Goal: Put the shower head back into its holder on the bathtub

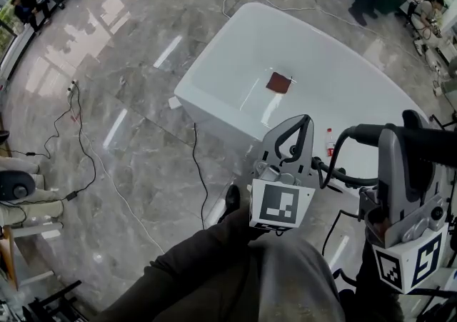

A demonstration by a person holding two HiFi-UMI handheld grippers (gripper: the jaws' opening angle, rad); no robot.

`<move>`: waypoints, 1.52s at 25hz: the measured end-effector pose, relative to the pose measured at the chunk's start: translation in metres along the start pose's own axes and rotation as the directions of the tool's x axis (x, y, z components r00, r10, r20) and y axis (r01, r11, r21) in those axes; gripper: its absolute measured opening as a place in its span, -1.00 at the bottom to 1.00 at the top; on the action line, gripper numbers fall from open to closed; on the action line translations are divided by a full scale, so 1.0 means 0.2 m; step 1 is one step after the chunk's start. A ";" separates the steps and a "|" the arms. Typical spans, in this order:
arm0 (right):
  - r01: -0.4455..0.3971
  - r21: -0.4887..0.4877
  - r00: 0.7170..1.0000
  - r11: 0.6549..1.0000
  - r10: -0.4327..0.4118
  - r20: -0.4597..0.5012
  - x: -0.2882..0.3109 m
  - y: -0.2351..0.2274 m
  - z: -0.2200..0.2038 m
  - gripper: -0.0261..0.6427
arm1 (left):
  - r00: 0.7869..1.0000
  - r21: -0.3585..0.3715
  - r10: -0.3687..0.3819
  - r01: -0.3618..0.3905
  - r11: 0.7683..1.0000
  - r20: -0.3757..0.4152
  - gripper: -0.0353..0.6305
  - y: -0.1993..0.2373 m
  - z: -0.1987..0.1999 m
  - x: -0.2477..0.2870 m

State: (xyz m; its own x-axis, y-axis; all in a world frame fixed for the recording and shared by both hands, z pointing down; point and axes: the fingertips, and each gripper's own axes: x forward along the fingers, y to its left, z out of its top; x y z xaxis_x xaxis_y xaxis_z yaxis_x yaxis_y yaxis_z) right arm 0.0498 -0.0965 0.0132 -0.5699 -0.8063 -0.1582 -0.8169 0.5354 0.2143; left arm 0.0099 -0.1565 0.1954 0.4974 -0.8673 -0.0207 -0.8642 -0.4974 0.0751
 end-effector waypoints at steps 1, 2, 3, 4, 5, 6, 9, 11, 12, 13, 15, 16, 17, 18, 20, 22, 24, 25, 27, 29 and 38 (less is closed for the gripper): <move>-0.001 -0.004 1.000 1.000 0.001 0.003 0.02 0.00 0.01 -0.52 | 1.000 -0.003 -0.002 0.002 1.000 0.002 -0.88 0.01 0.00 0.01; -0.002 -0.008 1.000 1.000 0.002 0.004 0.03 0.00 0.01 -0.52 | 1.000 -0.006 -0.004 0.004 1.000 0.005 -0.88 0.02 -0.01 0.02; -0.002 -0.010 1.000 1.000 0.003 0.002 0.04 0.00 0.01 -0.52 | 1.000 -0.009 -0.006 0.006 1.000 0.009 -0.88 0.03 -0.01 0.02; -0.002 -0.012 1.000 1.000 0.002 0.001 0.04 0.00 0.01 -0.52 | 1.000 -0.012 -0.009 0.009 1.000 0.011 -0.88 0.04 -0.01 0.02; -0.003 -0.014 1.000 1.000 0.003 0.000 0.05 0.01 0.01 -0.52 | 1.000 -0.015 -0.011 0.011 1.000 0.012 -0.88 0.04 -0.01 0.03; -0.002 -0.017 1.000 1.000 0.002 0.000 0.06 0.01 0.02 -0.52 | 1.000 -0.016 -0.013 0.013 1.000 0.013 -0.88 0.05 -0.01 0.03; 0.005 -0.018 1.000 1.000 -0.006 -0.006 0.06 0.00 0.01 -0.52 | 1.000 -0.017 -0.020 0.021 1.000 0.013 -0.88 0.05 -0.01 0.04; 0.013 -0.012 1.000 1.000 -0.014 -0.013 0.06 -0.02 0.00 -0.52 | 1.000 -0.015 -0.024 0.024 1.000 0.011 -0.88 0.04 0.00 0.05; 0.017 -0.008 1.000 1.000 -0.018 -0.017 0.05 -0.02 -0.01 -0.52 | 1.000 -0.013 -0.027 0.027 1.000 0.009 -0.88 0.03 0.00 0.05; 0.022 -0.003 1.000 1.000 -0.022 -0.022 0.04 -0.02 -0.02 -0.52 | 1.000 -0.010 -0.030 0.030 0.999 0.004 -0.88 0.02 0.00 0.05; 0.032 0.010 0.999 0.999 -0.031 -0.035 0.03 -0.03 -0.05 -0.52 | 0.999 -0.003 -0.035 0.035 0.999 -0.008 -0.88 0.02 -0.01 0.04; 0.037 0.019 0.998 0.999 -0.036 -0.046 0.02 -0.03 -0.08 -0.52 | 0.999 -0.001 -0.036 0.036 0.999 -0.011 -0.88 0.01 -0.02 0.04; 0.042 0.029 0.997 0.999 -0.040 -0.059 0.01 -0.04 -0.12 -0.51 | 0.999 0.001 -0.035 0.035 0.999 -0.014 -0.88 0.01 -0.02 0.04; 0.049 0.041 0.996 0.998 -0.046 -0.074 0.01 -0.05 -0.16 -0.52 | 0.999 0.006 -0.035 0.036 0.999 -0.021 -0.88 0.01 -0.03 0.04; 0.065 0.067 0.993 0.996 -0.058 -0.102 -0.01 -0.08 -0.23 -0.52 | 0.999 0.009 -0.037 0.037 0.999 -0.030 -0.88 0.00 -0.04 0.06; 0.078 0.087 0.991 0.993 -0.068 -0.117 -0.03 -0.10 -0.28 -0.52 | 0.999 0.001 -0.039 0.039 0.999 -0.027 -0.88 -0.02 -0.04 0.07; 0.086 0.096 0.990 0.992 -0.074 -0.120 -0.05 -0.11 -0.30 -0.52 | 0.999 0.000 -0.044 0.044 0.999 -0.032 -0.88 -0.03 -0.05 0.07; 0.090 0.100 0.990 0.991 -0.078 -0.122 -0.06 -0.11 -0.30 -0.52 | 0.998 0.004 -0.048 0.048 0.999 -0.039 -0.88 -0.04 -0.06 0.07; 0.099 0.106 0.989 0.989 -0.086 -0.124 -0.08 -0.11 -0.31 -0.52 | 0.997 0.011 -0.056 0.056 0.998 -0.050 -0.88 -0.06 -0.07 0.07; 0.107 0.112 0.988 0.988 -0.094 -0.121 -0.10 -0.13 -0.32 -0.52 | 0.997 0.013 -0.061 0.061 0.998 -0.051 -0.88 -0.08 -0.07 0.07; 0.112 0.141 0.987 0.984 -0.094 -0.132 -0.14 -0.16 -0.38 -0.51 | 0.996 0.019 -0.057 0.059 0.998 -0.071 -0.88 -0.13 -0.10 0.07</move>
State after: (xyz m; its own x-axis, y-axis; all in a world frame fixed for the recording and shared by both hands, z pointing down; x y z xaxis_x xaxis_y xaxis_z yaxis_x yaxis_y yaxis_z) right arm 0.0989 -0.1108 0.0848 -0.4740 -0.8792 -0.0488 -0.8801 0.4713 0.0573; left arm 0.0412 -0.1557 0.2123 0.5503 -0.8337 0.0456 -0.8347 -0.5480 0.0549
